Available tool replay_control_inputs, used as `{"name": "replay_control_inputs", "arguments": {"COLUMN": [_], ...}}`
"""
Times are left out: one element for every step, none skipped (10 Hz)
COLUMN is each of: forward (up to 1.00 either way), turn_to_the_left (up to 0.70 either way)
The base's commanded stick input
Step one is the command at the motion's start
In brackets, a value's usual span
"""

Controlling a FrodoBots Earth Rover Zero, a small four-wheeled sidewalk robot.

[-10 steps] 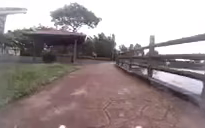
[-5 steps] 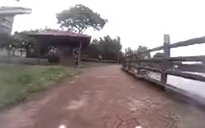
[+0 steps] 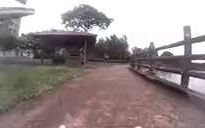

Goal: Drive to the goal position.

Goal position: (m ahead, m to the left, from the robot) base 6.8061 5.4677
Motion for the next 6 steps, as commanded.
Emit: {"name": "replay_control_inputs", "arguments": {"forward": [1.00,1.00,1.00,1.00,1.00,1.00], "turn_to_the_left": [0.10,0.10,0.10,-0.11,-0.30,-0.30]}}
